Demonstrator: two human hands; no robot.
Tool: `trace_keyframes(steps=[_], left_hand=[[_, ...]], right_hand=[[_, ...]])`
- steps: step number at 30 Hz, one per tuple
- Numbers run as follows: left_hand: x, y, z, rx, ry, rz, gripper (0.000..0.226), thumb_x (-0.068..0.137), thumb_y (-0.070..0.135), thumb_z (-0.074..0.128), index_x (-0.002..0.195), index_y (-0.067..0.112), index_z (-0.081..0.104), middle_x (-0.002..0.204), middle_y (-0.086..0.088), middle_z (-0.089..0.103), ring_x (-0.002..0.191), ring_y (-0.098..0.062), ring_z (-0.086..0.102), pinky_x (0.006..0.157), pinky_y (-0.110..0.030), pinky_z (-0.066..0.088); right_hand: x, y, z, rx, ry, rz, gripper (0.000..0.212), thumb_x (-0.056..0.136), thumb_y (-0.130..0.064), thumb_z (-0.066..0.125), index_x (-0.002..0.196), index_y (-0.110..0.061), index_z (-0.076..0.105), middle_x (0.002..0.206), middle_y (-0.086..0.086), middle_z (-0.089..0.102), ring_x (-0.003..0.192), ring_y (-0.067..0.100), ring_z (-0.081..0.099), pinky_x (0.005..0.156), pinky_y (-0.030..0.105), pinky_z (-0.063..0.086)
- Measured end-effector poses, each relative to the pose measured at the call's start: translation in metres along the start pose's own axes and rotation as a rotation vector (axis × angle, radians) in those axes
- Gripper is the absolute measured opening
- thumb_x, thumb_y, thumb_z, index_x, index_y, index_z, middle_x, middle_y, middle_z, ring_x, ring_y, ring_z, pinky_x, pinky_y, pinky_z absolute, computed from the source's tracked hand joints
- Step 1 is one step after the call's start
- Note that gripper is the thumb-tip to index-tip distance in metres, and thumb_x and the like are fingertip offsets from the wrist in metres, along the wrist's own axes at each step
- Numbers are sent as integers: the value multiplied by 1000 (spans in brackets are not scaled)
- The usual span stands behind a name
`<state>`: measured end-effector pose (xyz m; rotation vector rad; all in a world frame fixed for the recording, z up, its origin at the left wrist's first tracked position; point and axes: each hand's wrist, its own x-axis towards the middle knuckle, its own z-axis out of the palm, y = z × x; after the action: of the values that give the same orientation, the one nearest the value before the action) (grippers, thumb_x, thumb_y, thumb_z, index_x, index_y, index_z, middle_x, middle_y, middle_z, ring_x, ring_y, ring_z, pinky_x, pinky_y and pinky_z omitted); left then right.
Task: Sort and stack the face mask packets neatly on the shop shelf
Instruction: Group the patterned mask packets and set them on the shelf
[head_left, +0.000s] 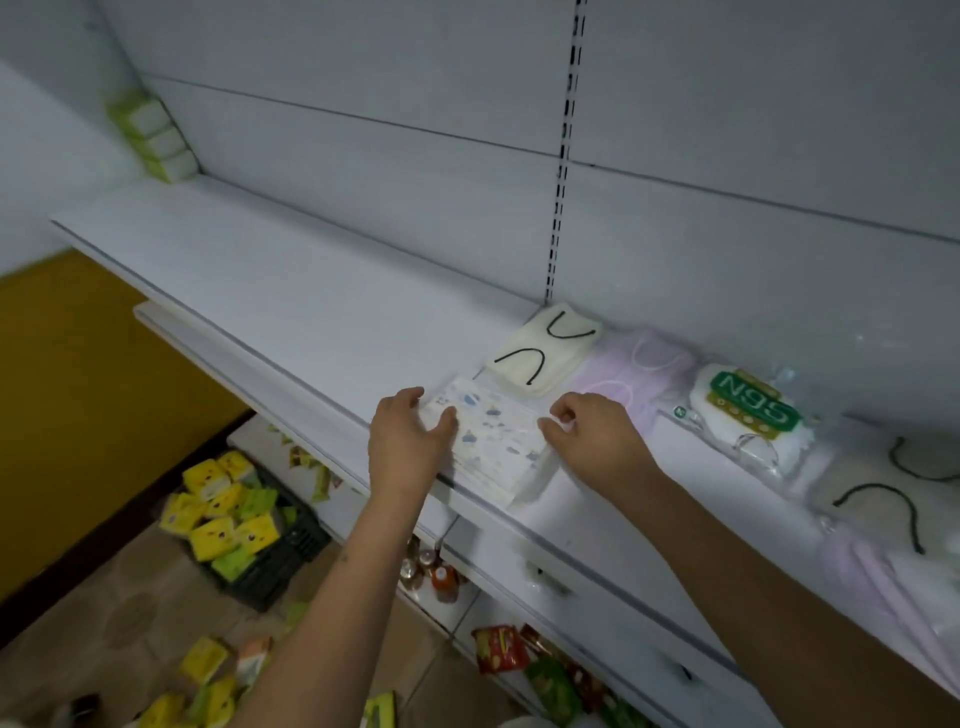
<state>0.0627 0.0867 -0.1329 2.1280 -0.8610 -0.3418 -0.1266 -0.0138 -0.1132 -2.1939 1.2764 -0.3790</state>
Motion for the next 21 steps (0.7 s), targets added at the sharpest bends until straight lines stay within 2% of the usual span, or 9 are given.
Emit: trace_keyframes(steps=[3, 5, 7, 8, 11, 14, 17, 19, 21], left_hand=[[-10, 30, 2, 21, 208, 206, 47, 94, 30, 63, 137, 14, 54, 139, -9, 51, 128, -24, 45, 105, -34, 39], [-26, 63, 13, -95, 205, 358, 38, 94, 21, 61, 132, 15, 57, 133, -5, 51, 122, -16, 47, 99, -19, 36], [-54, 98, 40, -199, 79, 515, 31, 93, 14, 61, 124, 15, 60, 123, -1, 54, 111, -11, 52, 91, -6, 33], [-72, 113, 59, -222, -12, 597, 28, 92, 12, 62, 120, 15, 62, 119, 0, 56, 106, -11, 54, 88, -7, 36], [-133, 142, 125, -223, -342, 828, 26, 87, 11, 68, 113, 15, 64, 114, -1, 61, 103, -17, 61, 89, -22, 48], [-175, 159, 175, -157, -575, 892, 41, 79, 18, 67, 120, 13, 63, 123, -4, 60, 116, -23, 56, 101, -21, 40], [-185, 176, 207, 30, -586, 1003, 69, 68, 7, 69, 135, 5, 56, 137, -14, 56, 130, -33, 49, 112, -37, 39], [-186, 187, 217, 131, -600, 1052, 71, 64, 3, 64, 135, 3, 57, 131, -17, 62, 123, -38, 57, 104, -45, 47], [-185, 194, 218, 133, -606, 1050, 54, 66, 8, 58, 119, 7, 69, 111, -12, 72, 100, -35, 68, 87, -43, 53]], right_hand=[[-7, 2, -26, -3, 200, -26, 40, 98, -36, 54, 129, -12, 58, 127, 6, 57, 115, 22, 55, 96, 33, 43], [-14, 9, -59, 41, 365, -57, 40, 99, -31, 54, 133, -11, 55, 131, 9, 56, 118, 26, 54, 101, 37, 43], [-23, 20, -101, 39, 521, -59, 43, 100, -28, 51, 138, -10, 50, 135, 11, 54, 121, 28, 54, 103, 40, 43], [-28, 27, -123, 11, 613, -55, 44, 100, -29, 50, 140, -9, 49, 136, 12, 53, 122, 29, 53, 103, 41, 43], [-54, 57, -190, -97, 843, -26, 49, 100, -30, 50, 143, -7, 46, 139, 12, 51, 124, 30, 50, 102, 34, 39], [-95, 108, -232, -187, 857, 105, 51, 99, -32, 51, 143, -7, 45, 141, 13, 49, 125, 30, 49, 101, 32, 38], [-147, 163, -235, -221, 823, 256, 54, 93, -37, 49, 136, -5, 53, 134, 18, 54, 118, 36, 54, 99, 39, 43], [-182, 194, -227, -190, 768, 381, 51, 93, -33, 51, 135, -4, 53, 133, 20, 54, 120, 37, 53, 101, 40, 42], [-215, 222, -219, -153, 690, 538, 51, 94, -31, 58, 137, -5, 51, 136, 18, 54, 123, 35, 51, 101, 38, 40]])
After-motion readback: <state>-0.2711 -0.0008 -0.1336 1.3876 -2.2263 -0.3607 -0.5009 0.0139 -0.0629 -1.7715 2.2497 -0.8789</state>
